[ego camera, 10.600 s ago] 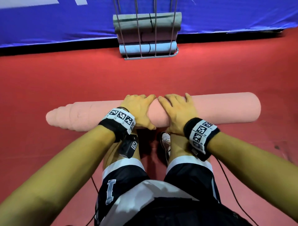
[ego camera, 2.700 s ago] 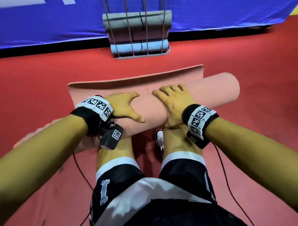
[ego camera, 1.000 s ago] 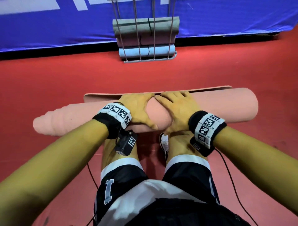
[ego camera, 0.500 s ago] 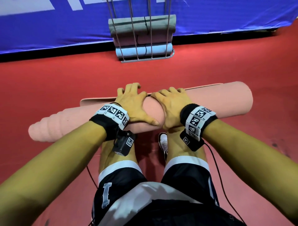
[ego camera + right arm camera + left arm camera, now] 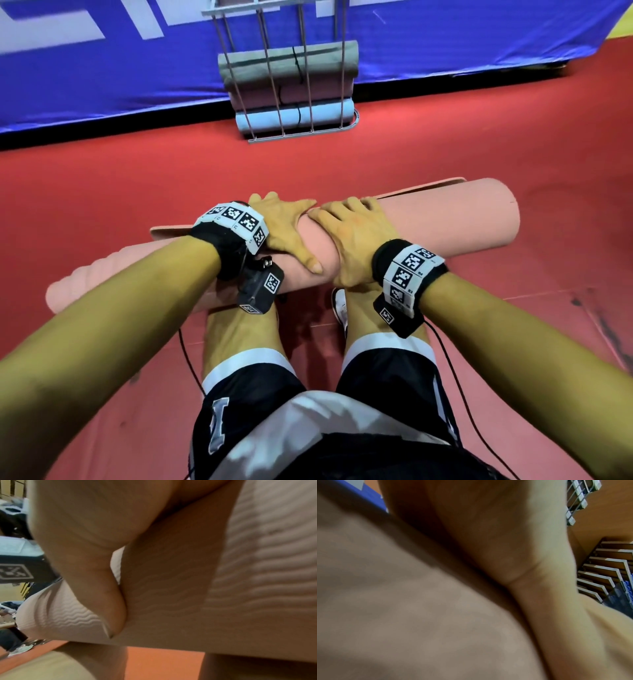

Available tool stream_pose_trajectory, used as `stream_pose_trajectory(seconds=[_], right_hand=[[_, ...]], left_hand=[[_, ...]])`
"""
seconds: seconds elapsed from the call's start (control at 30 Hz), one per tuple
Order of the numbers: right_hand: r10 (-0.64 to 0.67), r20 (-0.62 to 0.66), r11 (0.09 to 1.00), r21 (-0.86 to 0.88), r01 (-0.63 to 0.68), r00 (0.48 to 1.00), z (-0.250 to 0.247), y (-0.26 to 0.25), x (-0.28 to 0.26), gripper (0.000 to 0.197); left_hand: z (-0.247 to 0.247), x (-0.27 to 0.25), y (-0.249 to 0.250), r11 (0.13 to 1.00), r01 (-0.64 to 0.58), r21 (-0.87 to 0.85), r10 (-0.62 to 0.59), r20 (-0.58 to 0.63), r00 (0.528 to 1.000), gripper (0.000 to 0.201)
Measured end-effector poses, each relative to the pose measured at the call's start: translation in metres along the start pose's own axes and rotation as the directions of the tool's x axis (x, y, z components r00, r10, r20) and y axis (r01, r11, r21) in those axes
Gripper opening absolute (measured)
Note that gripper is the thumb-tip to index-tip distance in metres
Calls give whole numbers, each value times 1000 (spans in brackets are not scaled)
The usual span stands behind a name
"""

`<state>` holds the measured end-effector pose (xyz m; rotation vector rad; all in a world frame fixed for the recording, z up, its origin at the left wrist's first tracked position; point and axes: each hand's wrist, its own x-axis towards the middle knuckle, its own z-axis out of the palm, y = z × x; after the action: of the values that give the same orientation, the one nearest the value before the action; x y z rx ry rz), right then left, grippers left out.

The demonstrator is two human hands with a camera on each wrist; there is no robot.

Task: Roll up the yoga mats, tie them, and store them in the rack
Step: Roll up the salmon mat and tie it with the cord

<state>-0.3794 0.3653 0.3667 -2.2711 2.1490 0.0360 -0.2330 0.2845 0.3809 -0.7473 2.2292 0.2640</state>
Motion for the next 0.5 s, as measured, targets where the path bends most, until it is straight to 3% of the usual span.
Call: stream_pose_trajectory(seconds=[0.07, 0.17, 0.27, 0.37, 0.43, 0.5], right_hand=[[-10, -20, 1000, 7, 10, 1000, 3, 2, -1, 113], [-25, -2, 1000, 19, 25, 1000, -2, 5, 1, 124], [-27, 9, 999, 41, 27, 1000, -10, 6, 5, 129], [96, -185, 993, 88, -81, 978, -11, 10, 7, 124], [329, -341, 932, 270, -244, 880, -25, 12, 12, 126], [559, -366, 794, 496, -352, 744, -48, 11, 20, 134]], left_hand=[[-19, -2, -9, 978, 44, -205, -66, -100, 993, 74], [-44, -4, -25, 964, 9, -265, -91, -297, 951, 124], [-42, -4, -31, 960, 13, -280, -112, -339, 934, 130], [-56, -17, -36, 950, 21, -311, -158, -424, 892, 121], [-70, -28, -47, 941, 20, -339, -212, -539, 816, 117], [-88, -37, -53, 928, -17, -373, -242, -635, 734, 123]])
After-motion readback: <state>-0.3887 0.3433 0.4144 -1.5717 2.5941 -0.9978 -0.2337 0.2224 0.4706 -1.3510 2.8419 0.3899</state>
